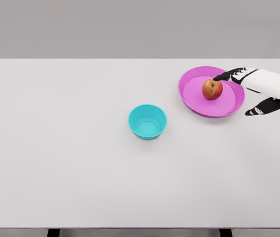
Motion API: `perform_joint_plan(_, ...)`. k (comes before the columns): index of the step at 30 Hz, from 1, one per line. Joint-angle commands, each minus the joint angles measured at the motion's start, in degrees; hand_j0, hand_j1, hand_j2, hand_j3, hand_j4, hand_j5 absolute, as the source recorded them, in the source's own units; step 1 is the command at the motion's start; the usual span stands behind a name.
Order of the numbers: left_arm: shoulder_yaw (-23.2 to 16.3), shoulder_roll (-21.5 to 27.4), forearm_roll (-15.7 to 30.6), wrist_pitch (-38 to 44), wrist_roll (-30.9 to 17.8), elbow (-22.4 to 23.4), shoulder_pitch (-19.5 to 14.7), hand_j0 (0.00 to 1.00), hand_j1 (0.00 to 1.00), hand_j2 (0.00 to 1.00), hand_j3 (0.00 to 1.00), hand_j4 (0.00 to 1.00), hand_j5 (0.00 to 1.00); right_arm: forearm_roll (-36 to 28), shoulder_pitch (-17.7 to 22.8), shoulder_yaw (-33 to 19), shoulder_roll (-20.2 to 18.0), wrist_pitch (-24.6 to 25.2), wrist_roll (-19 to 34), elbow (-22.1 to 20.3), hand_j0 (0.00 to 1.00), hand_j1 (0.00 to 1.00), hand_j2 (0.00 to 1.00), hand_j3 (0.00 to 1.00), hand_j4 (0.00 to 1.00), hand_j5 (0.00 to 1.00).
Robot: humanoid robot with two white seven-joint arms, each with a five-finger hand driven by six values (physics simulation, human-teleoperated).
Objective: Put the apple from the pink plate into the blue bowl with your right arm
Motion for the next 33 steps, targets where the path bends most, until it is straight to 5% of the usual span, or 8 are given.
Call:
perform_joint_plan(1, 0.0, 0.0, 0.0, 0.0, 0.0, 0.0, 0.1, 1.00, 1.00, 1.00, 1.00, 1.00, 1.00, -0.1, -0.2, 0.1, -0.1, 0.2, 0.0, 0.1, 1.00, 1.00, 1.00, 1.00, 1.00, 1.00)
perform_joint_plan(3, 0.0, 0.0, 0.0, 0.0, 0.0, 0.0, 0.0, 1.00, 1.00, 1.00, 1.00, 1.00, 1.00, 2.4, -1.4, 0.1, 1.1, 0.7, 0.0, 2.8, 1.00, 1.00, 1.00, 1.00, 1.00, 1.00)
perform_joint_plan(6, 0.0, 0.0, 0.0, 0.0, 0.0, 0.0, 0.1, 1.00, 1.00, 1.00, 1.00, 1.00, 1.00, 17.6, -4.0, -0.1, 7.4, 3.7, 0.0, 6.5, 1.00, 1.00, 1.00, 1.00, 1.00, 1.00)
perform_joint_plan(9, 0.0, 0.0, 0.0, 0.0, 0.0, 0.0, 0.0, 1.00, 1.00, 1.00, 1.00, 1.00, 1.00, 18.0, -8.6, 3.3, 9.9, -0.2, 0.0, 15.6, 1.00, 1.00, 1.00, 1.00, 1.00, 1.00)
perform_joint_plan(13, 0.0, 0.0, 0.0, 0.0, 0.0, 0.0, 0.1, 1.00, 1.00, 1.00, 1.00, 1.00, 1.00, 18.0, -14.9, 11.1, 12.9, -0.7, 0.0, 21.7, 1.00, 1.00, 1.00, 1.00, 1.00, 1.00)
perform_joint_plan(27, 0.0, 0.0, 0.0, 0.0, 0.0, 0.0, 0.1, 1.00, 1.00, 1.00, 1.00, 1.00, 1.00, 17.9, -19.9, 16.0, 14.3, -1.3, 0.0, 26.4, 1.00, 1.00, 1.00, 1.00, 1.00, 1.00)
perform_joint_plan(33, 0.1, 0.0, 0.0, 0.0, 0.0, 0.0, 0.1, 1.00, 1.00, 1.00, 1.00, 1.00, 1.00, 18.0, -22.9, 17.8, 16.5, -3.8, 0.0, 32.8, 1.00, 1.00, 1.00, 1.00, 1.00, 1.00)
